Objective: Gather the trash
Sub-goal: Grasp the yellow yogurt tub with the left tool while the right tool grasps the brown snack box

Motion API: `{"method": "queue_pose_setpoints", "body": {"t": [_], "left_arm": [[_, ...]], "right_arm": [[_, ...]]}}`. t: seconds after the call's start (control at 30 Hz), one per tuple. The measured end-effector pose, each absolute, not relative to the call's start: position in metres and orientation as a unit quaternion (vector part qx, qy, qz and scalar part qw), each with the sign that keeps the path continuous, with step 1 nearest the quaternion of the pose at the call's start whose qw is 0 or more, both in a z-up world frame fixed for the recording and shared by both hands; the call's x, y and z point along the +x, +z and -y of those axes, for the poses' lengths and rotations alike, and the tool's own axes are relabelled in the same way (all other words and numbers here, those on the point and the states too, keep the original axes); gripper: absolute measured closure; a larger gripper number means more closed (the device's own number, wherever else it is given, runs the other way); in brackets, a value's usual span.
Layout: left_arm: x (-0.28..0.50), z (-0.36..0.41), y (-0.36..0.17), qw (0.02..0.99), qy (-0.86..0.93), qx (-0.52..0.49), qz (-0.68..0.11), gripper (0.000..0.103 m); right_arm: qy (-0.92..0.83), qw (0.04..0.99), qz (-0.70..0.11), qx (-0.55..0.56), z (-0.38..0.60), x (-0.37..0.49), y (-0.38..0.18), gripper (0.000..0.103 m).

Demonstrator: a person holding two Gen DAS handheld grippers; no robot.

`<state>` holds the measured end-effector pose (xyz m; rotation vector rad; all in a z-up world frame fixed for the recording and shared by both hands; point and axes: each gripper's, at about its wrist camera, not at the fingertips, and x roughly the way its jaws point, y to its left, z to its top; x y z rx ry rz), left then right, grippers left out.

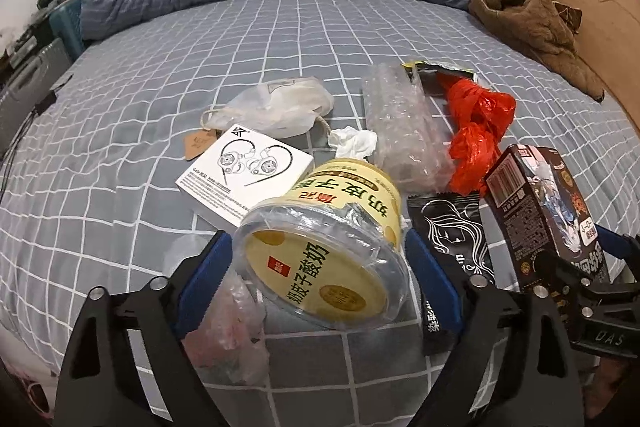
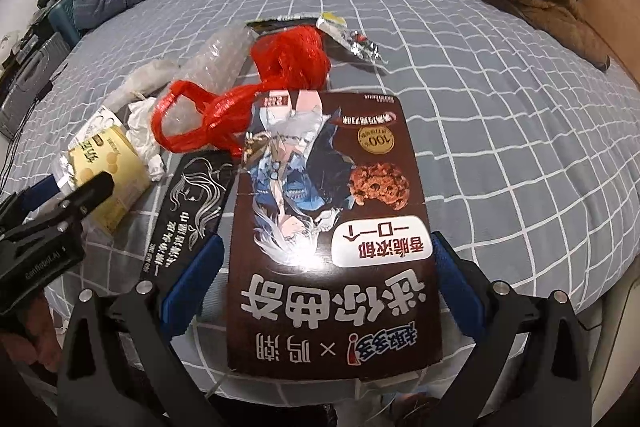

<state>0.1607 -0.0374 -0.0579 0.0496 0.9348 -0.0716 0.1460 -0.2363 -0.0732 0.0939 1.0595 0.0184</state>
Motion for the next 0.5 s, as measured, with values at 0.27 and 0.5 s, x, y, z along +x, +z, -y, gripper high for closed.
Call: {"method": "queue_pose_setpoints", "body": {"t": [0.27, 0.5], "left_arm": [[0.160, 0.035, -0.058, 0.893, -0.037, 0.024, -0.448, 0.020], [0.151, 0.034, -0.048, 0.896, -0.040, 0.018, -0.443, 0.020]], "right_arm": [[0.003, 0.859, -0.510, 0.053, 0.238, 0.146, -0.078, 0.016], [0.001, 0.864, -0.500, 0.052, 0.238, 0.139, -0.069, 0.016]]}}
